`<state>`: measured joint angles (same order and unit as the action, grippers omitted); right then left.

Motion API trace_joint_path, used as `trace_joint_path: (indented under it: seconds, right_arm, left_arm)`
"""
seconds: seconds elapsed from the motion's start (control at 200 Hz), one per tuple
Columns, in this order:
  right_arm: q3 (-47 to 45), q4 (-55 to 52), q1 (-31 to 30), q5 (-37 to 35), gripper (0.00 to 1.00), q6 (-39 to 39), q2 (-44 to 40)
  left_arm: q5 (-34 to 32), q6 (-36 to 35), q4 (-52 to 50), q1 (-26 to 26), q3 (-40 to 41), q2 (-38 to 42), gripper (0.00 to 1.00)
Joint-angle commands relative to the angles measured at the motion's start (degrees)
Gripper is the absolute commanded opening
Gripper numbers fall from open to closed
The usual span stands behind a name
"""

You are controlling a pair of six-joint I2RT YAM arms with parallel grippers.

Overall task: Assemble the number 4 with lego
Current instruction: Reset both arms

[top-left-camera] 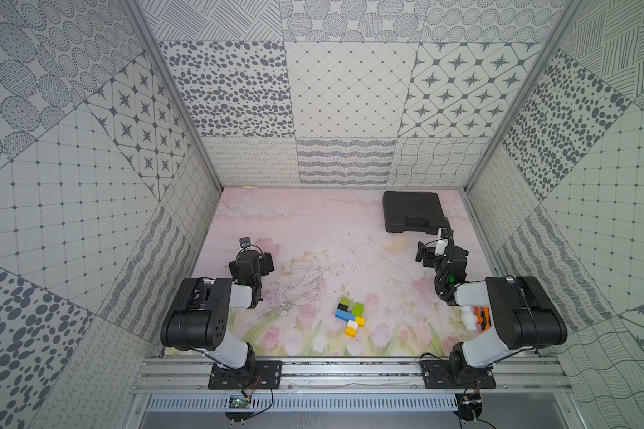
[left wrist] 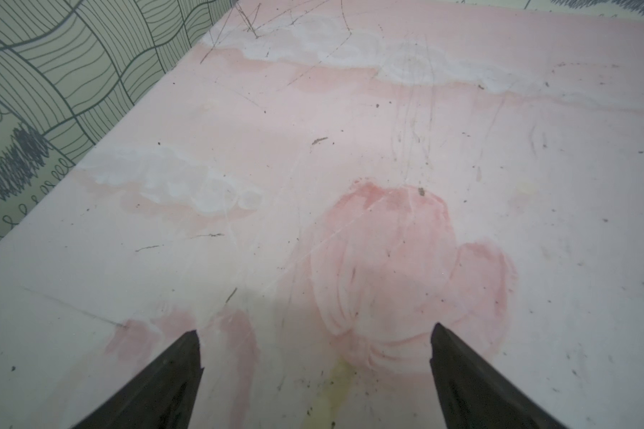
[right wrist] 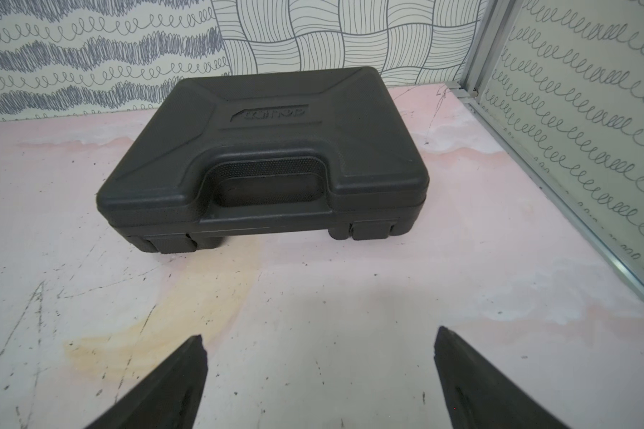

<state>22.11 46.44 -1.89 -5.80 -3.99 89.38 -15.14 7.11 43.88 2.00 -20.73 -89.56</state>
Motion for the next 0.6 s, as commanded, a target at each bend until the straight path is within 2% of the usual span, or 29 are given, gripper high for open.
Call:
trace_joint_path:
  seconds: [0.0, 0.045, 0.09, 0.12, 0.145, 0.205, 0.26, 0.32, 0.39, 0.445, 0.595]
  right_arm:
    - [0.81, 2.32, -0.3, 0.32, 0.99, 1.03, -0.59]
    - [0.75, 2.27, -0.35, 0.35, 0.99, 1.02, -0.66]
    - [0.81, 2.33, -0.31, 0.35, 0.99, 1.04, -0.61]
    - [0.81, 2.33, -0.31, 0.25, 0.99, 1.01, -0.62]
    - [0.82, 2.34, -0.31, 0.26, 0.99, 1.01, -0.61]
    - [0.81, 2.31, -0.35, 0.21, 0.99, 1.07, -0.62]
    - [0.82, 2.27, -0.35, 0.31, 0.99, 1.03, -0.61]
    - [0.79, 2.28, -0.35, 0.16, 0.99, 1.12, -0.61]
    - [0.8, 2.21, -0.59, -0.25, 0.99, 1.19, -0.6]
    - [0.81, 2.2, -0.64, -0.42, 0.99, 1.31, -0.6]
    - [1.41, 1.25, -1.1, -0.39, 0.99, 1.84, -0.45]
  left_arm:
    - [3.37, -2.53, 13.58, 0.76, 0.55, -1.98, 0.99]
    - [2.3, -1.29, 7.83, 1.35, -0.56, 0.1, 0.99]
    - [1.04, -3.6, 11.78, 1.96, -0.91, -2.2, 0.99]
    - [0.39, -3.46, 9.94, 2.6, -0.98, -1.47, 0.99]
    - [1.09, -2.96, 8.12, 2.89, -1.07, -0.5, 0.99]
    - [3.75, -6.13, 11.73, 3.2, -0.87, -2.1, 0.99]
    - [3.01, -5.51, 10.42, 3.9, -0.12, -0.73, 0.99]
    - [3.1, -6.94, 13.51, 3.99, 0.14, -2.15, 0.99]
    - [3.43, -5.76, 10.25, 4.0, -0.56, -1.05, 0.99]
    - [3.18, -6.78, 12.87, 3.99, -0.04, -1.92, 0.99]
    - [5.28, -5.84, 9.49, 3.15, -1.3, -1.27, 0.99]
